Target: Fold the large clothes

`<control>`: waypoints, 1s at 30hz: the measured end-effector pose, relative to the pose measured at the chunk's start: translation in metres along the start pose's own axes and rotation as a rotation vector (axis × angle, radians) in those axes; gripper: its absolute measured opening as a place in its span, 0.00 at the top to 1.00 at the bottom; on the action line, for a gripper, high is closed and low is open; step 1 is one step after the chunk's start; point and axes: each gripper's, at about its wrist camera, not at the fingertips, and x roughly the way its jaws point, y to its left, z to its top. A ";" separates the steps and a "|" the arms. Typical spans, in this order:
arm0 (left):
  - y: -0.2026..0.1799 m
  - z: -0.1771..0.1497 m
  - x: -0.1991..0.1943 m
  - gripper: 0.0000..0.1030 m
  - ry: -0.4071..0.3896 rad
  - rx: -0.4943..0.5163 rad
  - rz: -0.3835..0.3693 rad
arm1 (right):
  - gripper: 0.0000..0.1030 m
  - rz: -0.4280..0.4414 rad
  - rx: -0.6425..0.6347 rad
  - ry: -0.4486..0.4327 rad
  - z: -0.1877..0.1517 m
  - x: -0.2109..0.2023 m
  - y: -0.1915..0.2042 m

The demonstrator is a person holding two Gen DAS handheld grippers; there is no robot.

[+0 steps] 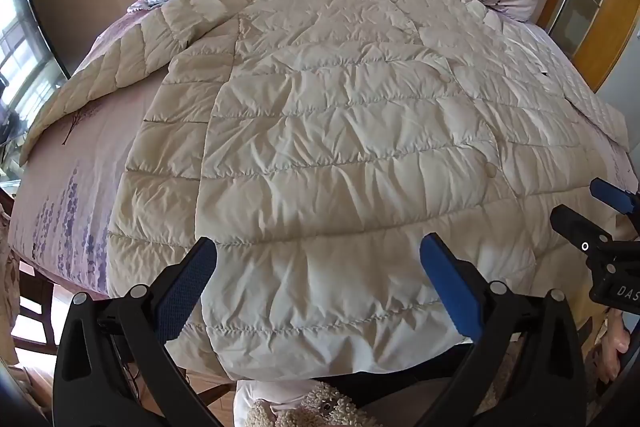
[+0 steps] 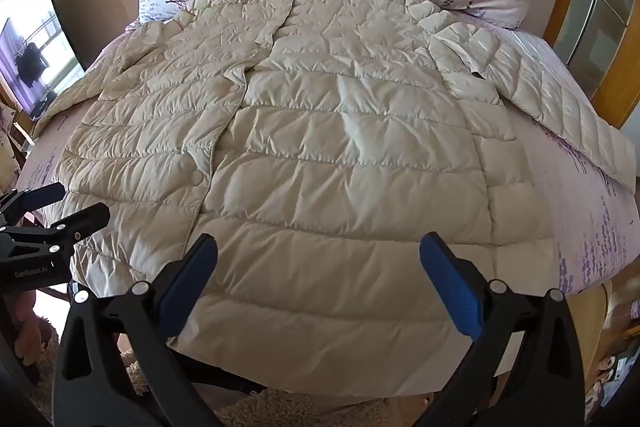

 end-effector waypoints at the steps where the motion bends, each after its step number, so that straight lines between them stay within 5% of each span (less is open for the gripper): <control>1: 0.000 0.000 0.000 0.01 0.000 0.000 0.001 | 0.02 0.000 0.000 0.002 0.000 0.000 0.000; 30: -0.001 0.000 0.000 0.01 0.006 -0.003 0.000 | 0.02 -0.001 0.003 0.004 0.002 0.001 -0.002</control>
